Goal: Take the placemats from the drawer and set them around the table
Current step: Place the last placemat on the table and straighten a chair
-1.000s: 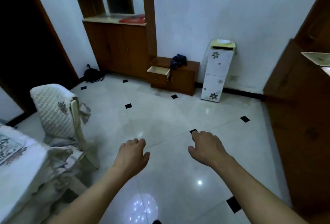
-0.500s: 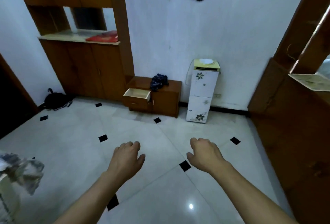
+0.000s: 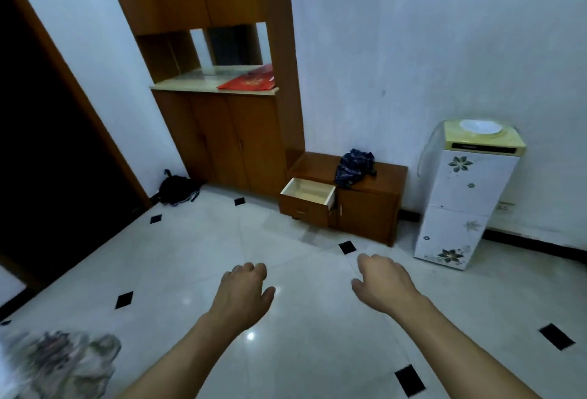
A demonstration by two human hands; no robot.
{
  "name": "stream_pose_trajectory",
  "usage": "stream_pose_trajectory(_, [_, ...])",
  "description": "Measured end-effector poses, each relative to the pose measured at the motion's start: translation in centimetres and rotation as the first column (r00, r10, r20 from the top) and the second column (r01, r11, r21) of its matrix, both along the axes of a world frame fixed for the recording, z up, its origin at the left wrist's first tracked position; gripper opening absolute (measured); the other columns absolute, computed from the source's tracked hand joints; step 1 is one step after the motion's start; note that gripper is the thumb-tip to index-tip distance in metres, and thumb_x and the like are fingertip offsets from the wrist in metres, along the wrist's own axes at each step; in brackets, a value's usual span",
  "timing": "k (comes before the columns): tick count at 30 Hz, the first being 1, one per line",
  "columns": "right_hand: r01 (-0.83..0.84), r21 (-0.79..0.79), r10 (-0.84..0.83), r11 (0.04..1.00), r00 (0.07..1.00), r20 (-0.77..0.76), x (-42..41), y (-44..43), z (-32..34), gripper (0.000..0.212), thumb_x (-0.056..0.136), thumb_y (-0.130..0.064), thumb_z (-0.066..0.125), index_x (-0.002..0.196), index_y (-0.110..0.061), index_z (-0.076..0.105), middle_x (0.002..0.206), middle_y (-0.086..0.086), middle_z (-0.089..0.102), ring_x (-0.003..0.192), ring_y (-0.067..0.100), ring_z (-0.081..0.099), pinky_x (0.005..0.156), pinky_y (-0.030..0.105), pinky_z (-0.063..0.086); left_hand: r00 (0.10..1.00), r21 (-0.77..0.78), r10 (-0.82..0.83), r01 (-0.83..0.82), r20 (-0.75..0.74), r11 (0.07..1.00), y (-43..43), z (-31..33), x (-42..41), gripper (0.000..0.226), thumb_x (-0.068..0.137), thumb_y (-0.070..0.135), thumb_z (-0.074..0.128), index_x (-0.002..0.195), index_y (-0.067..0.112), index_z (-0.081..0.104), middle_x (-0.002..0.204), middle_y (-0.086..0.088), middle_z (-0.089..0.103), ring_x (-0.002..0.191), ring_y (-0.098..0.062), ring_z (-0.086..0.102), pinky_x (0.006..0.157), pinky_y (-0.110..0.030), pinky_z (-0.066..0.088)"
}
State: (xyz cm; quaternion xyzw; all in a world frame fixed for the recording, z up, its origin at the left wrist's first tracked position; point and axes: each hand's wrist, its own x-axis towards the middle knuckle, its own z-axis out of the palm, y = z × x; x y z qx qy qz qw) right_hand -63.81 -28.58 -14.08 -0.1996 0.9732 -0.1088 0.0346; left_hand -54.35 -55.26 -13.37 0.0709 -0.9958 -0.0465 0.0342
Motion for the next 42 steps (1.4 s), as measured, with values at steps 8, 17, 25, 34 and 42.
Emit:
stream_pose_trajectory(8, [-0.102, 0.032, 0.102, 0.994, 0.995, 0.005, -15.8, -8.7, 0.1, 0.028, 0.087, -0.043, 0.054, 0.104, -0.021, 0.057, 0.106, 0.004, 0.064, 0.096, 0.026, 0.061, 0.072, 0.034, 0.045, 0.995, -0.002, 0.099, -0.099, 0.025, 0.995, -6.1, 0.4, -13.7, 0.034, 0.091, 0.046, 0.05, 0.111, 0.02, 0.057, 0.102, 0.0, 0.063, 0.095, -0.021, 0.057, 0.081, -0.033, 0.042])
stream_pose_trajectory(17, [-0.024, 0.044, 0.021, 0.999, 0.998, 0.05, -37.6, -19.9, -5.0, 0.027, 0.086, -0.038, 0.052, 0.105, -0.02, 0.056, 0.103, 0.006, 0.063, 0.096, 0.027, 0.06, 0.07, 0.035, 0.043, 0.998, 0.039, -0.066, 0.066, 0.004, 0.997, -17.7, -4.5, -39.8, 0.032, 0.092, 0.044, 0.051, 0.114, 0.021, 0.057, 0.107, 0.0, 0.063, 0.099, -0.021, 0.055, 0.087, -0.035, 0.042])
stream_pose_trajectory(25, [0.113, -0.024, -0.108, 0.993, 0.981, 0.16, -51.6, -27.0, -7.2, 0.017, 0.087, -0.035, 0.053, 0.093, -0.019, 0.052, 0.099, 0.007, 0.064, 0.092, 0.027, 0.059, 0.074, 0.035, 0.049, 0.976, 0.049, -0.199, 0.196, 0.085, 0.979, -24.1, -6.6, -59.0, 0.033, 0.093, 0.041, 0.049, 0.116, 0.018, 0.057, 0.107, -0.003, 0.063, 0.101, -0.022, 0.054, 0.087, -0.035, 0.04])
stream_pose_trajectory(34, [0.39, -0.22, -0.259, 0.894, 0.851, 0.457, -67.9, -31.7, -18.4, 0.019, 0.089, -0.033, 0.057, 0.092, -0.015, 0.056, 0.091, 0.005, 0.058, 0.087, 0.025, 0.058, 0.062, 0.028, 0.035, 0.941, 0.206, -0.218, 0.167, 0.258, 0.964, -25.6, -16.5, -77.1, 0.03, 0.092, 0.037, 0.053, 0.112, 0.016, 0.062, 0.106, -0.004, 0.065, 0.1, -0.022, 0.057, 0.088, -0.036, 0.047])
stream_pose_trajectory(42, [1.0, 0.011, -0.086, -0.009, -0.012, 0.996, -80.3, -35.3, -33.5, 0.018, 0.093, -0.013, 0.057, 0.076, -0.011, 0.054, 0.063, 0.008, 0.054, 0.053, 0.018, 0.049, 0.054, 0.026, 0.039, 0.859, 0.399, -0.011, -0.226, 0.512, 0.889, -27.4, -31.3, -90.1, 0.007, 0.09, 0.017, 0.059, 0.086, 0.012, 0.062, 0.084, -0.002, 0.064, 0.079, -0.017, 0.058, 0.067, -0.024, 0.044])
